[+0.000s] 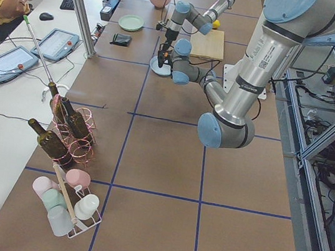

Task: Pick orange to plate
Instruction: 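Carry the orange with the right gripper over the white plate and lower it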

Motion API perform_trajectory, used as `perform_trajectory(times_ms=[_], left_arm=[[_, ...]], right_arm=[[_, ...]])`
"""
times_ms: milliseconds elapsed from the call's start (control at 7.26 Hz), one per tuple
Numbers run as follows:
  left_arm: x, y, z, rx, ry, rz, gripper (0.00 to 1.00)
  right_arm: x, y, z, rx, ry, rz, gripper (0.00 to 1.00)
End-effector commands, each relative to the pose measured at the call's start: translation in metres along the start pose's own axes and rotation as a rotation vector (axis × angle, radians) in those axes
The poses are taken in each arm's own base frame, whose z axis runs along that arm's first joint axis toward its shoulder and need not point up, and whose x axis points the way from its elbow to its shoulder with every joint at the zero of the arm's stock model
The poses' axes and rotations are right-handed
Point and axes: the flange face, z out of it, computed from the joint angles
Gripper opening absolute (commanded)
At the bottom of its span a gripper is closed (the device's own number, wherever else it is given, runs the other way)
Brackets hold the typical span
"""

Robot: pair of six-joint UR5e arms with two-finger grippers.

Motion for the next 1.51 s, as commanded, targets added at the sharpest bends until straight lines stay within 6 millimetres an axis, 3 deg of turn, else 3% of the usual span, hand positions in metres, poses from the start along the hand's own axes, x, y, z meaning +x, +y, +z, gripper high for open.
perform_trajectory(times_ms=[0, 138, 413, 688, 1101, 1239, 1377], left_arm=[[0.001, 0.0, -0.003, 0.001, 0.005, 0.001, 1.0], [-0.008, 0.0, -0.002, 0.001, -0.007, -0.002, 1.0], [-0.009, 0.001, -0.001, -0.001, -0.009, -0.001, 1.0], [-0.009, 0.001, -0.001, 0.001, -0.009, 0.001, 1.0], [-0.009, 0.0, -0.002, 0.001, -0.008, 0.002, 1.0], [-0.009, 0.0, -0.002, 0.001, -0.008, 0.002, 1.0], [-0.009, 0.0, -0.002, 0.001, -0.008, 0.002, 1.0]], right_arm=[[-0.005, 0.013, 0.015, 0.027, 0.02, -0.014, 0.0], [-0.004, 0.014, 0.018, 0.026, 0.026, -0.015, 0.0], [-0.006, 0.014, 0.031, 0.02, 0.05, -0.018, 0.37], [-0.006, 0.014, 0.031, 0.021, 0.049, -0.019, 0.4], [-0.011, 0.027, 0.035, 0.047, 0.051, -0.031, 0.93], [-0.014, 0.027, 0.034, 0.047, 0.051, -0.031, 1.0], [-0.014, 0.027, 0.034, 0.047, 0.05, -0.033, 1.0]])
